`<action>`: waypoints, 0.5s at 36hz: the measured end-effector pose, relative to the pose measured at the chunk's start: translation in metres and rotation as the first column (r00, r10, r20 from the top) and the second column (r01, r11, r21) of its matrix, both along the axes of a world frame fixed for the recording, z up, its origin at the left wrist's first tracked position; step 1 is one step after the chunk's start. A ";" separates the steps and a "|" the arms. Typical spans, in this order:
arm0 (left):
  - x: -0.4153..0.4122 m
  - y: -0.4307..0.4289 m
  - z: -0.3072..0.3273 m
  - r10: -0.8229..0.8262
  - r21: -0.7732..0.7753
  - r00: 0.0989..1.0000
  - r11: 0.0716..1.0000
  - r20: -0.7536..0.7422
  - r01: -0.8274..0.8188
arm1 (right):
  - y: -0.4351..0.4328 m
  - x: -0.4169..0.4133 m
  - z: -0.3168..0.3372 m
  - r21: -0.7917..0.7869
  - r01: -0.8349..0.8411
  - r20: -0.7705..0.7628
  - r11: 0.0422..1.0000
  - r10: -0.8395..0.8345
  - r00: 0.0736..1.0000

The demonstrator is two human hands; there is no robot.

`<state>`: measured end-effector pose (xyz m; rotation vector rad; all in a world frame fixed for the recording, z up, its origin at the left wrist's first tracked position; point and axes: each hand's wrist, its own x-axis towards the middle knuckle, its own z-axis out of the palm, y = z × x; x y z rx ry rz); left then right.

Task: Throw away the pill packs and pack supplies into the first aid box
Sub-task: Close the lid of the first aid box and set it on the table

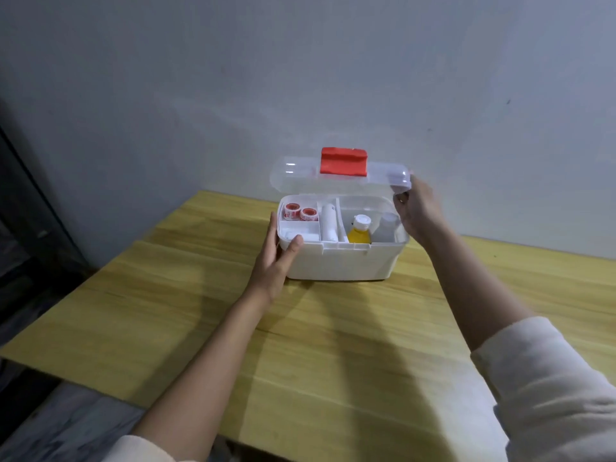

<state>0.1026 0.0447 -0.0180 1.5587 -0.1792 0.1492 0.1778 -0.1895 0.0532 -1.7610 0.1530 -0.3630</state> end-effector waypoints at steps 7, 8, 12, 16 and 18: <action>-0.005 -0.002 0.006 0.000 0.038 1.000 0.999 -0.030 0.002 | 0.000 -0.029 0.002 0.070 -0.060 0.046 0.996 0.057 0.997; -0.004 -0.003 0.006 -0.001 0.037 1.000 0.999 -0.031 0.002 | 0.000 -0.033 0.003 0.065 -0.078 0.024 0.995 0.077 0.997; -0.005 -0.005 0.005 -0.014 0.053 1.000 0.998 -0.025 0.016 | -0.006 -0.045 0.001 -0.020 -0.106 -0.017 0.994 0.106 0.994; -0.004 -0.005 0.001 -0.025 0.059 0.999 0.998 -0.025 0.026 | -0.005 -0.054 0.002 -0.027 -0.145 -0.010 0.989 0.145 0.989; -0.005 -0.005 0.002 -0.028 0.066 0.999 0.997 -0.025 0.030 | -0.006 -0.055 0.003 -0.048 -0.148 -0.015 0.988 0.147 0.989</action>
